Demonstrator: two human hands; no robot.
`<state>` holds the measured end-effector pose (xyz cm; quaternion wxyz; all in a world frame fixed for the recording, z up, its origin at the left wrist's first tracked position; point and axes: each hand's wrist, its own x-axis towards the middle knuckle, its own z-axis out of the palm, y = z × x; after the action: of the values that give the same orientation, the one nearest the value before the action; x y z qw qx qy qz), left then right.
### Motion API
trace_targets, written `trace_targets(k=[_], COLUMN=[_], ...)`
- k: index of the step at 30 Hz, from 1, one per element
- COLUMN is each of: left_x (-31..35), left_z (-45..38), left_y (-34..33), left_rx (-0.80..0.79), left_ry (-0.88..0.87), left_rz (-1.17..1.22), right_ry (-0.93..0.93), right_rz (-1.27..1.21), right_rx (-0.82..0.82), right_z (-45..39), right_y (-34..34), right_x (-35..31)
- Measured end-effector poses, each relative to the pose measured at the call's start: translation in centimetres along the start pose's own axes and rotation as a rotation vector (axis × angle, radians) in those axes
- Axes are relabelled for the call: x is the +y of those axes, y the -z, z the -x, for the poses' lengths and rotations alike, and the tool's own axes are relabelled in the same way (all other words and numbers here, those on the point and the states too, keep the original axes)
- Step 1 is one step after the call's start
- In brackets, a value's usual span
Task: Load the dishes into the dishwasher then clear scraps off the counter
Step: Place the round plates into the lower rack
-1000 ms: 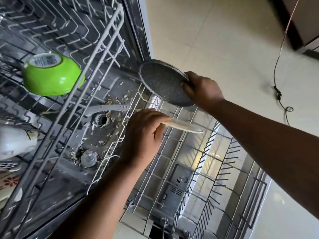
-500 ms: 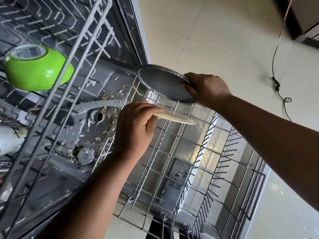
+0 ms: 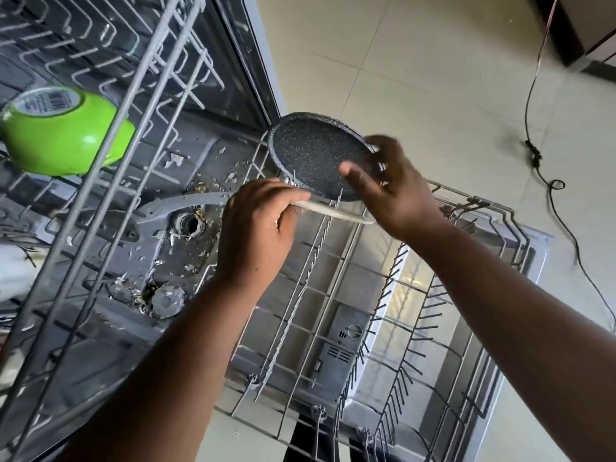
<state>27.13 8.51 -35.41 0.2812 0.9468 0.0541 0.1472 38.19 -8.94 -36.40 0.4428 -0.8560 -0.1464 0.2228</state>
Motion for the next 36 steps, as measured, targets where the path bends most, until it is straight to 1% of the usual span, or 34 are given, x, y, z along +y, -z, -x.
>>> trace_targets(k=[1, 2, 3, 4, 5, 7, 8, 11, 13, 17, 20, 22, 24, 26, 29, 31, 34, 36], left_x=[-0.1, -0.2, -0.4, -0.5, -0.6, -1.1, -1.4, -2.5, -3.5, -4.8, -5.3, -5.3, -5.2, -4.9, -4.5, -4.3, -3.9, -3.1], left_z=[-0.4, -0.8, -1.2, -1.7, -2.1, -2.5, -2.5, -1.2, 0.6, 4.4, 6.5, 7.5, 8.4, 9.4, 10.9, 11.7, 13.1, 13.7], left_y=[0.1, 0.2, 0.2, 0.2, 0.1, -0.2, -0.5, -1.3, -1.9, -2.9, -3.8, -4.3, -4.8, -5.1, -5.2, -5.2, -4.8, -4.2], left_rx=[0.004, 0.009, 0.014, 0.022, 0.038, 0.082, 0.085, -0.021, -0.107, -0.246, -0.331, -0.38, -0.429, -0.465, -0.511, -0.556, -0.598, -0.626], left_ry=[-0.002, -0.009, -0.015, -0.013, 0.002, 0.066, 0.116, 0.361, 0.443, 0.484, 0.562, 0.586, 0.601, 0.601, 0.574, 0.593, 0.602, 0.598], left_rz=[-0.006, -0.009, -0.008, 0.003, 0.016, 0.006, -0.011, -0.007, -0.039, -0.111, -0.146, -0.173, -0.188, -0.188, -0.233, -0.248, -0.233, -0.238], right_ry=[0.024, 0.048, 0.111, 0.178, 0.243, 0.303, 0.298, 0.24, 0.209, 0.144, 0.173, 0.176, 0.125, 0.052, -0.062, -0.111, -0.159, -0.231], right_rz=[-0.062, 0.005, 0.152, 0.304, 0.408, 0.443, 0.43, 0.391, 0.382, 0.413, 0.414, 0.482, 0.586, 0.648, 0.725, 0.768, 0.751, 0.728], right_rx=[-0.129, -0.235, -0.273, -0.231, -0.141, 0.003, 0.035, 0.083, 0.074, -0.015, -0.052, -0.132, -0.225, -0.271, -0.246, -0.228, -0.216, -0.204], right_z=[1.1, 1.8, 2.1, 2.0, 1.5, 0.4, -0.3, -2.0, -2.7, -3.0, -2.8, -2.9, -2.8, -2.7, -2.5, -2.0, 0.1, 2.1], right_y=[0.0, -0.3, -0.7, -1.1, -1.4, -1.5, -1.5, -0.9, -0.6, -1.0, -1.9, -2.6, -3.4, -4.2, -4.7, -4.7, -4.4, -4.1], right_x=[-0.4, -0.5, -0.3, -0.1, 0.1, 0.3, 0.3, 0.3, 0.4, 1.9, 2.8, 3.4, 4.1, 4.6, 5.4, 6.0, 6.2, 5.8])
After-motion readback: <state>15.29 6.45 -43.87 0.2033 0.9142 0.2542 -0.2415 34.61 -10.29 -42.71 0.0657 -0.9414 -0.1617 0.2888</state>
